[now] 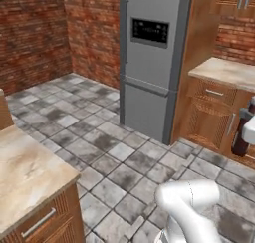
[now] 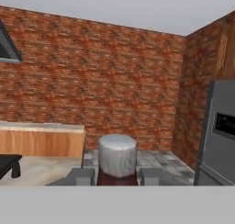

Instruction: Collect the paprika, ketchup, and shaker from the cabinet and place them next to the stove.

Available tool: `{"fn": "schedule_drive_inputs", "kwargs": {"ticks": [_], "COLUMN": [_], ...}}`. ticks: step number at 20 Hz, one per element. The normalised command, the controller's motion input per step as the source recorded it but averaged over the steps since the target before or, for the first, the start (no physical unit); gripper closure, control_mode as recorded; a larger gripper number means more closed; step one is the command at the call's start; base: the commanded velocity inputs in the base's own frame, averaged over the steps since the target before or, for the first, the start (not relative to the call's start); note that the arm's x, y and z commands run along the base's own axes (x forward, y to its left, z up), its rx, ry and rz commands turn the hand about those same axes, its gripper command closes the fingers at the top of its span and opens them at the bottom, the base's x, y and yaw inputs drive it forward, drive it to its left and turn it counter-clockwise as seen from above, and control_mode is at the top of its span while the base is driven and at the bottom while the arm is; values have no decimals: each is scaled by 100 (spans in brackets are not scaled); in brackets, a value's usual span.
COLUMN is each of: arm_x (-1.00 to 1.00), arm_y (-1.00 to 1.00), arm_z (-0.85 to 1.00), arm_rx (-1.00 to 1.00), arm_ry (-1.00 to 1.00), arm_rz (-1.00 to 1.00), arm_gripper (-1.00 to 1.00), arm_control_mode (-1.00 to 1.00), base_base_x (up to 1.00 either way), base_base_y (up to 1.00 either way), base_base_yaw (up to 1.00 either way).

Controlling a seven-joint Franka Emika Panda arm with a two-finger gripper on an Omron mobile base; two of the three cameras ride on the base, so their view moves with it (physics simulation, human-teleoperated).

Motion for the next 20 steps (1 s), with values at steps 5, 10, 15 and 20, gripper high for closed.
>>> {"fn": "schedule_drive_inputs", "kwargs": {"ticks": [5,10,15,20], "arm_x": [0,0,0,0], "arm_y": [0,0,0,0], "arm_z": [0,0,0,0], "arm_rx": [0,0,0,0], "arm_ry": [0,0,0,0], "arm_rz": [0,0,0,0], "arm_gripper": [100,100,100,100], "arm_control_mode": [100,100,100,100], "base_base_x": [-13,0,0,4], "base_base_y": [15,66,96,96], "base_base_yaw": [61,51,34,26]}}
